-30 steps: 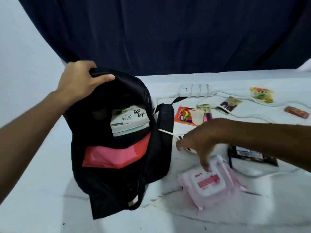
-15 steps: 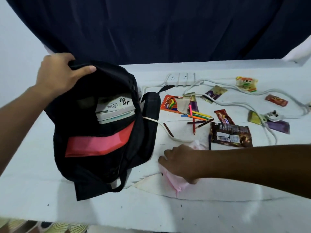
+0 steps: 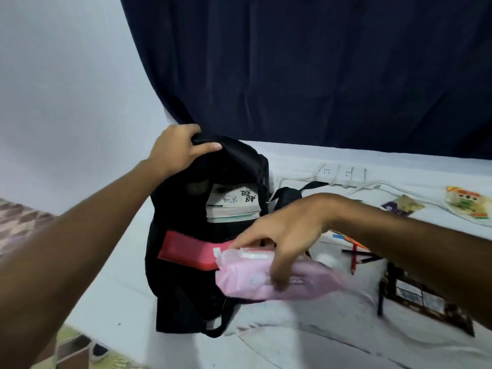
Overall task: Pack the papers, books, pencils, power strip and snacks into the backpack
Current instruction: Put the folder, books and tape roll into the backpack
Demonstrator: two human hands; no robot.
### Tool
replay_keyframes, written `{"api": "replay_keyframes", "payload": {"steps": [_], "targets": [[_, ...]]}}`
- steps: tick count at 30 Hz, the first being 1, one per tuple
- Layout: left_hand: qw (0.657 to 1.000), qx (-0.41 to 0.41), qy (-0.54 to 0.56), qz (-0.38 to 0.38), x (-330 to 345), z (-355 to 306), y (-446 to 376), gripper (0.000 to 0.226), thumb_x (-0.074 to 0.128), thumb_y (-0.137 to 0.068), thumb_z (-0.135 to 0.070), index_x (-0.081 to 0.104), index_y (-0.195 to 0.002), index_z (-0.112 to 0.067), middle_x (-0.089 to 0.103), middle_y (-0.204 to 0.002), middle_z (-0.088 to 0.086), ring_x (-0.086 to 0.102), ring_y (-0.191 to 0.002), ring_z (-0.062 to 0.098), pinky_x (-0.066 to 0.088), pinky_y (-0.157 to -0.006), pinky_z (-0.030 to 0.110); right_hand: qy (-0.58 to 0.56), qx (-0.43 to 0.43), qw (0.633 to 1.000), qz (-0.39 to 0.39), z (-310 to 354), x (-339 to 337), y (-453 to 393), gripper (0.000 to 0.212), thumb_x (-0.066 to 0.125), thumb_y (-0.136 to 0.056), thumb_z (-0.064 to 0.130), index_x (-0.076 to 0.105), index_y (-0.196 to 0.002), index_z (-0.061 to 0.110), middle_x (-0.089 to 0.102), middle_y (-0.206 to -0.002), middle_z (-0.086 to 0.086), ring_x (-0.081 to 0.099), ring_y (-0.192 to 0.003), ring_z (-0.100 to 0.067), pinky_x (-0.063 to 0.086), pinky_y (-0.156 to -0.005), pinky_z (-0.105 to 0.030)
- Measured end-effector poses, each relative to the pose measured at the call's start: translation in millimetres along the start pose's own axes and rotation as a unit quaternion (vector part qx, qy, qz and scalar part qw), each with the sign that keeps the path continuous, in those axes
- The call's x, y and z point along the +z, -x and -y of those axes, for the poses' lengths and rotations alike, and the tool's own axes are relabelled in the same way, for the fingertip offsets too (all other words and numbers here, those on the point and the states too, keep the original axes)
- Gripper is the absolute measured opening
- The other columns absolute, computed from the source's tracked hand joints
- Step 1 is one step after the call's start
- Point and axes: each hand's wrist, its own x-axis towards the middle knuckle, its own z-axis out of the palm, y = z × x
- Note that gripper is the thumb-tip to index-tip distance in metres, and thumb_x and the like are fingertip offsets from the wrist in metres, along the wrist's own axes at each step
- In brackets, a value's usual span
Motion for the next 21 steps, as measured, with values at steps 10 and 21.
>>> {"api": "replay_keyframes", "payload": {"steps": [10, 21], "targets": [[0.995, 0.094, 0.012, 0.042, -14.0, 3.1, -65.2, 0.064, 0.062, -0.073, -0.071, 0.049, -0.066, -0.008, 0.053, -0.06, 0.001, 0.051, -0.058, 0.018, 0.035, -0.053, 0.032, -0.065, 0.16, 0.915, -0.366, 8.5, -28.2, -108.6, 0.055, 0.065, -0.073, 0.048, 0.038, -0.116, 0.025, 0.056, -0.105, -0.001, 0.055, -0.097, -0.024, 0.048, -0.077, -0.036], [0.988, 0.136, 0.045, 0.058, -14.5, 13.0, -102.2, 0.064, 0.066, -0.073, -0.068, 0.047, -0.066, -0.008, 0.05, -0.059, 0.001, 0.05, -0.056, 0.019, 0.033, -0.051, 0.031, 0.085, 0.413, 0.834, -0.355, -25.9, -82.3, -200.0, 0.055, 0.051, -0.09, 0.047, 0.038, -0.135, 0.018, 0.043, -0.132, -0.026, 0.05, -0.116, -0.043, 0.049, -0.089, -0.054]]}}
